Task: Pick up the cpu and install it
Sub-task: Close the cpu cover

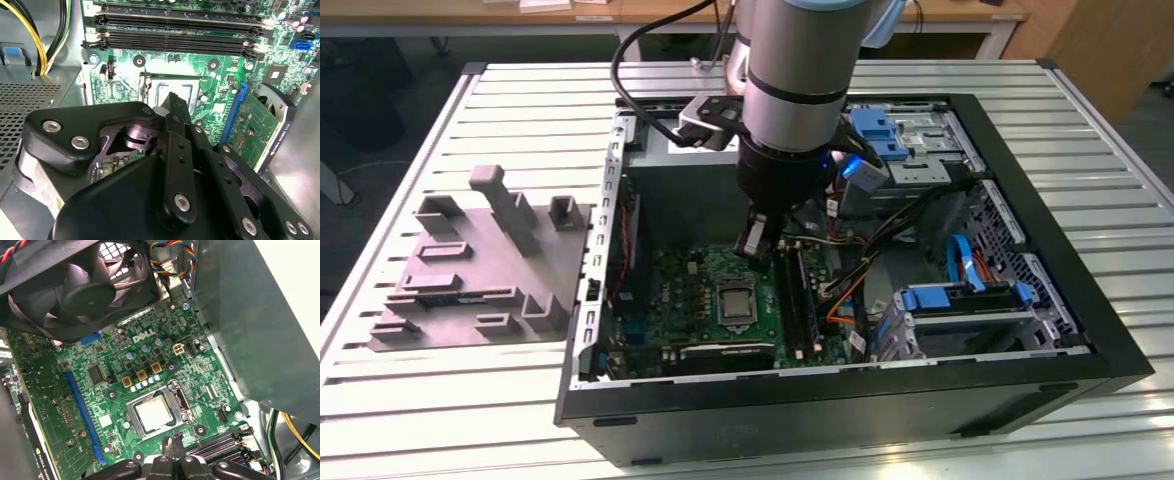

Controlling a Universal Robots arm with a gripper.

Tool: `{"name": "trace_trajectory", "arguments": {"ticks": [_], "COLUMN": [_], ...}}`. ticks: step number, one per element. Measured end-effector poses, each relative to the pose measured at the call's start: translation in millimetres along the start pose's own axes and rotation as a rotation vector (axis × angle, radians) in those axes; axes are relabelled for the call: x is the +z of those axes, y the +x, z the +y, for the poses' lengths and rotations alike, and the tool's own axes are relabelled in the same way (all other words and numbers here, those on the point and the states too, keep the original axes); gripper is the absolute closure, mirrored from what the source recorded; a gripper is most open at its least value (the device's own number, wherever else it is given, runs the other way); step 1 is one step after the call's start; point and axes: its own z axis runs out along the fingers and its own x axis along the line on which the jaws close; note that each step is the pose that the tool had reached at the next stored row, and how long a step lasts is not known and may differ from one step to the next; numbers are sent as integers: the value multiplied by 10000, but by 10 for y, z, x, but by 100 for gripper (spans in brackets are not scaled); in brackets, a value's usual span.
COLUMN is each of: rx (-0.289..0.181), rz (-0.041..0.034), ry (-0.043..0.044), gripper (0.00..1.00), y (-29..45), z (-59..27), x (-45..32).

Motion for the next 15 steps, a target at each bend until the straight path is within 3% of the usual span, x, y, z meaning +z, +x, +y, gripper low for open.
{"name": "trace_trajectory", "arguments": {"ticks": [11,13,15], "rx": [-1,-12,-37], "rz": [-20,-172,-440], "ry": [4,-35,-139], "gripper": [89,89,89], "y": [12,22,37], "z": [15,28,38], "x": [5,11,16]}}
